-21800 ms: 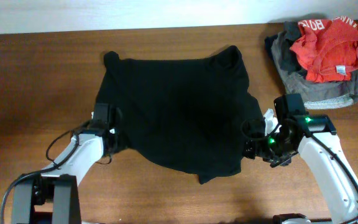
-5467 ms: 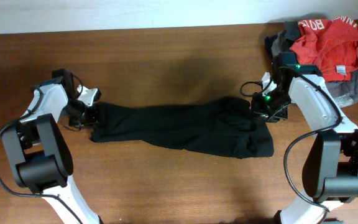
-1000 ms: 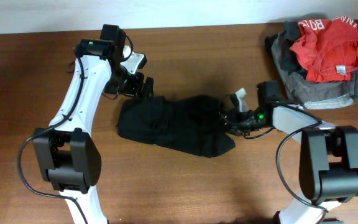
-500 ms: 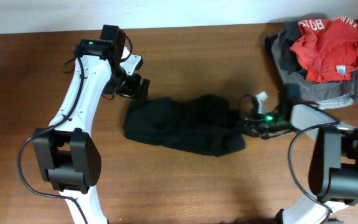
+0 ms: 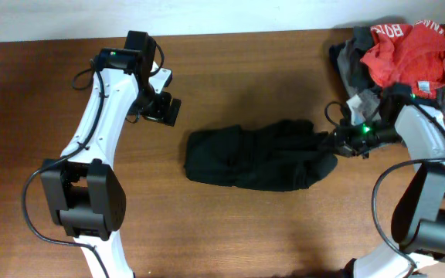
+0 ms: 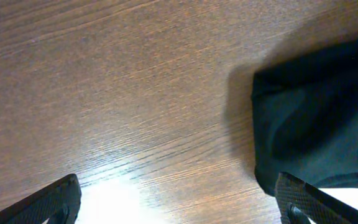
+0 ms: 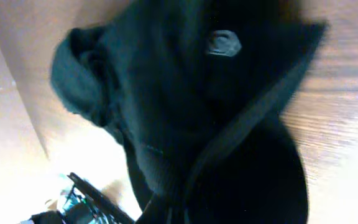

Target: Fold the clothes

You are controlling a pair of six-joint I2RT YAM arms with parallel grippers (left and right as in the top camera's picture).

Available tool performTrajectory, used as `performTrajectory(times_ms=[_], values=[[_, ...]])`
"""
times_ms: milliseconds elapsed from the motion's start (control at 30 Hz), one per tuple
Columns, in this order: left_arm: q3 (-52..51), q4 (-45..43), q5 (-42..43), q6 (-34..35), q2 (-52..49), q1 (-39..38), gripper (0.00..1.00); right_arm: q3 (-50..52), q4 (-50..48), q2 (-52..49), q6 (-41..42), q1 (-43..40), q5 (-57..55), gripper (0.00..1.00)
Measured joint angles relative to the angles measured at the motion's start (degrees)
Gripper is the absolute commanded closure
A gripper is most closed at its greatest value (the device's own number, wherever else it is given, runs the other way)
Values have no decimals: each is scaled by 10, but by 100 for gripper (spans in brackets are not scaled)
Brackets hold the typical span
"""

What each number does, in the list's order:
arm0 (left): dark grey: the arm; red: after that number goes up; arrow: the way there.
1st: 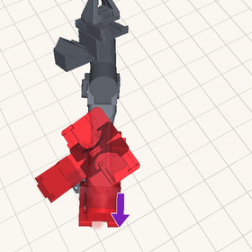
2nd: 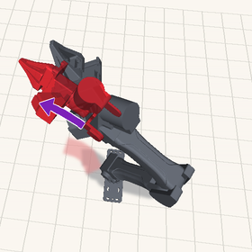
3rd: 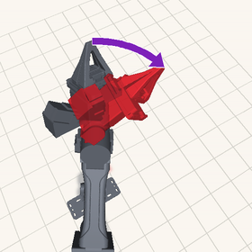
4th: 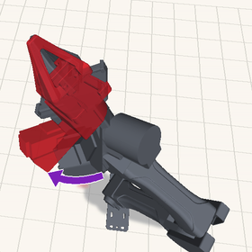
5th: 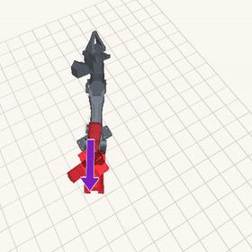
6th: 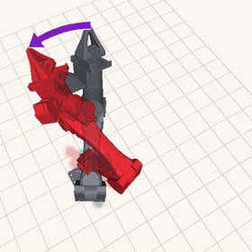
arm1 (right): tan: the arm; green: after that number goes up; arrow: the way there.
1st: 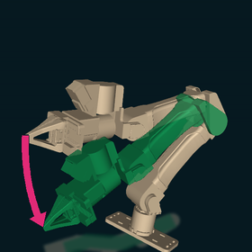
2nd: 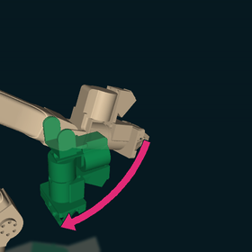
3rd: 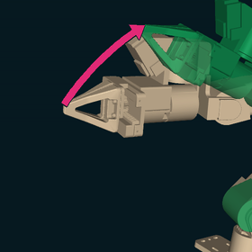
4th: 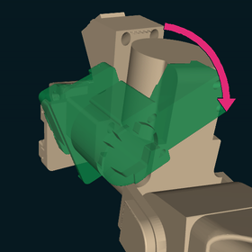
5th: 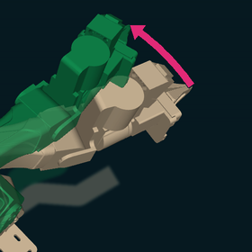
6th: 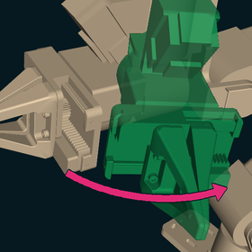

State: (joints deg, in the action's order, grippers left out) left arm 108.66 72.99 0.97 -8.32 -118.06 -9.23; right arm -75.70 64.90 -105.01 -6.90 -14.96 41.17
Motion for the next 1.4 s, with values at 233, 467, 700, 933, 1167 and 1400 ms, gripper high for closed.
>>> performTrajectory(times_ms=[233,467,700,933,1167,1400], values=[[0,-7,-4,0,0,1,1,-75,18,33,7,121,-16,96],[0,-35,-4,0,0,1,1,-88,-52,40,69,286,-60,96],[0,-89,-6,2,0,22,1,-88,-161,37,138,421,-140,96],[0,-114,8,9,0,113,1,-89,-257,-11,160,485,-186,96],[0,-111,40,11,0,157,1,-89,-322,-77,168,514,-193,57],[0,-111,56,11,0,156,1,-104,-311,-87,164,538,-159,30]])
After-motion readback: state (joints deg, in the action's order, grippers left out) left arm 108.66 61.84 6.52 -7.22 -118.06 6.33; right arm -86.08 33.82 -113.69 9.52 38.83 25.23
